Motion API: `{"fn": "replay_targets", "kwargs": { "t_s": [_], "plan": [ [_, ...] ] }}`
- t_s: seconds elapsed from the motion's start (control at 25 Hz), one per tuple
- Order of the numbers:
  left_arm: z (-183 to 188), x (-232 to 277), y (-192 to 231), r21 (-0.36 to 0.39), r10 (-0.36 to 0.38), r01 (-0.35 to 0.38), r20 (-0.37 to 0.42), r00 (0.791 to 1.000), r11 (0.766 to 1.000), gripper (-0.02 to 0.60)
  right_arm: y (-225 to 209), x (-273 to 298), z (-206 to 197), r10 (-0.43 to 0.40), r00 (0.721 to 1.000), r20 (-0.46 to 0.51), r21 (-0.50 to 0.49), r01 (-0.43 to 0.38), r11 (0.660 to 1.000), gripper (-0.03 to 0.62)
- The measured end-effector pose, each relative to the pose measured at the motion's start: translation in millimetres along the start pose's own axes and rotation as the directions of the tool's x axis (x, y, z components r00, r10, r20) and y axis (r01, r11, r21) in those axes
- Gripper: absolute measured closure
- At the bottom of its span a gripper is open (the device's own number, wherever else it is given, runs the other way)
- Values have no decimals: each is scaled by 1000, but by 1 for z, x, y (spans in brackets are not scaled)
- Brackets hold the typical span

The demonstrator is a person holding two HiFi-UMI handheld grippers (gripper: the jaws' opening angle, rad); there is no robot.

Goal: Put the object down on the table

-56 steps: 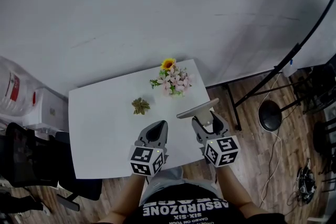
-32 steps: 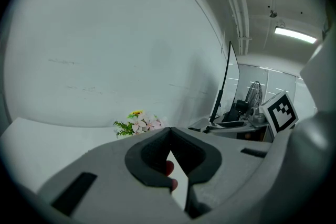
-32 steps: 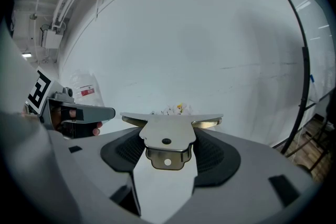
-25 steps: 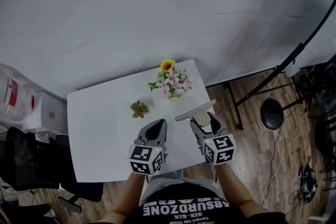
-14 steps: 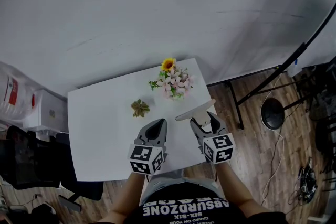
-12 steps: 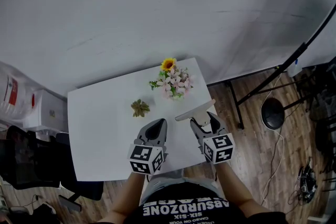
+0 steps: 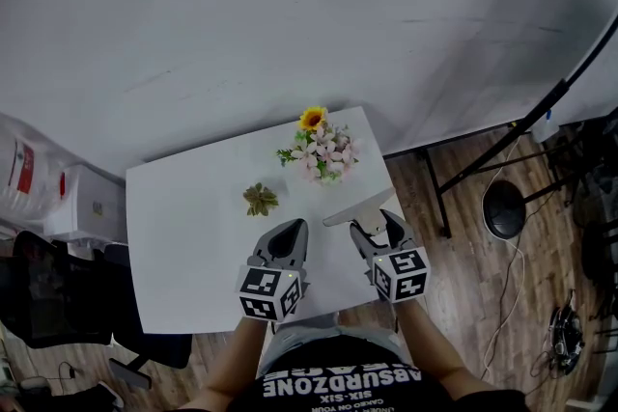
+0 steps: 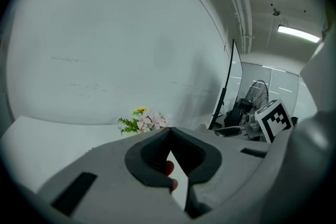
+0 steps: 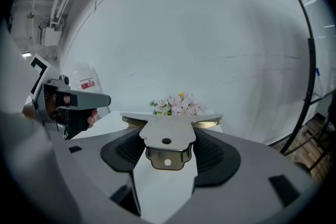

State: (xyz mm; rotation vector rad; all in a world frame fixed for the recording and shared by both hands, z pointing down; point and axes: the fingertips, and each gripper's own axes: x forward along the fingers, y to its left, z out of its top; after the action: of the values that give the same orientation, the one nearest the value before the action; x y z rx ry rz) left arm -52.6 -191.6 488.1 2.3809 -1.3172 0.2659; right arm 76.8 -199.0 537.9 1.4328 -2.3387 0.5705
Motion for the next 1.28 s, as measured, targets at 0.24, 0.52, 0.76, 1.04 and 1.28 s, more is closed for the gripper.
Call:
{"fn": "replay_targets", "kwargs": {
  "t_s": [0.24,0.52,0.76,1.04,1.28],
  "plan": [
    [-2,3,1,-1,0,0,-6,1000,1000,577,-1,3,-5,3,1000,-13,6,-3,1000,310],
    [-5,7,4,-3,0,0,-14,1000,1000,577,-2,9,-14,7,999,-36,13,-7,1000,310],
    [-8,9,6,-4,5,-5,-21,1000,1000,577,-5,14,-21,8,999,-53,21,-7,1000,310],
    [-11,12,9,-2,4,-4,-31,1000,1000,577,-8,21,-31,7,997,-78,20,-6,1000,310],
    [-9,12,17,-5,11,-11,-35,999,1000,577,-8,29,-37,7,994,-105,22,-4,1000,312]
  ]
}}
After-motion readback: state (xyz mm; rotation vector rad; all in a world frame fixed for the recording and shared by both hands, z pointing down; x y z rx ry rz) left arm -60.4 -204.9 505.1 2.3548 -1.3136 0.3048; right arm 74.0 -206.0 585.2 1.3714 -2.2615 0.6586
